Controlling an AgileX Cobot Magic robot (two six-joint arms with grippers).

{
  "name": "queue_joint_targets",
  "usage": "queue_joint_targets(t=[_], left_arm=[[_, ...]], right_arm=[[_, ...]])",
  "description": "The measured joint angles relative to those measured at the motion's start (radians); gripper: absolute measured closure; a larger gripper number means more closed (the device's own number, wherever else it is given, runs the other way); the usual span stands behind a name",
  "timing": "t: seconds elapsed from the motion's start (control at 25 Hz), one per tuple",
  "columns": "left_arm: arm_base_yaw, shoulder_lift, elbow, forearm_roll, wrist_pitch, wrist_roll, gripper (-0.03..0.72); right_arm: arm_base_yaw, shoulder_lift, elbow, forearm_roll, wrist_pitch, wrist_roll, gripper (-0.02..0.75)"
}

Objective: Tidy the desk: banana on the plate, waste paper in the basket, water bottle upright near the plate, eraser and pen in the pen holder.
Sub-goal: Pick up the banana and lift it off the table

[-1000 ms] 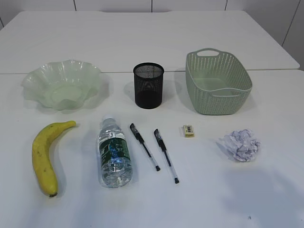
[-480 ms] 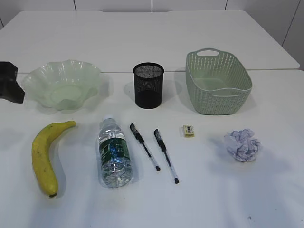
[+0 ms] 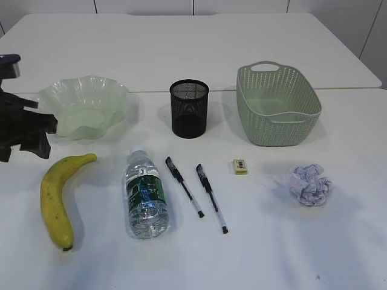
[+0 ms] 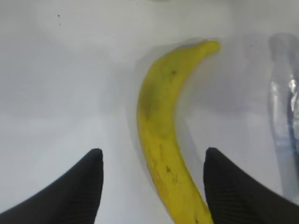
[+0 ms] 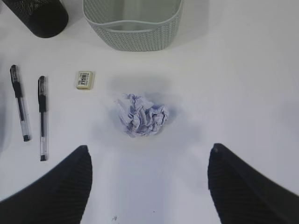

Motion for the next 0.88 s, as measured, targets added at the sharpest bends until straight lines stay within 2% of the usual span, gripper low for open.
queue_joint_targets(t=[0.36, 0.88], left_arm=[[0.000, 0.188, -0.002, -0.025, -0.079, -0.055, 0.209], [0.000, 0.262, -0.003, -0.025, -0.114, -0.055, 0.209]], right_arm=[[0.000, 0.000, 0.000, 0.002, 0.000, -0.004, 0.167], [0.000, 0.000, 0.000, 0.004, 0.000, -0.004, 0.167]])
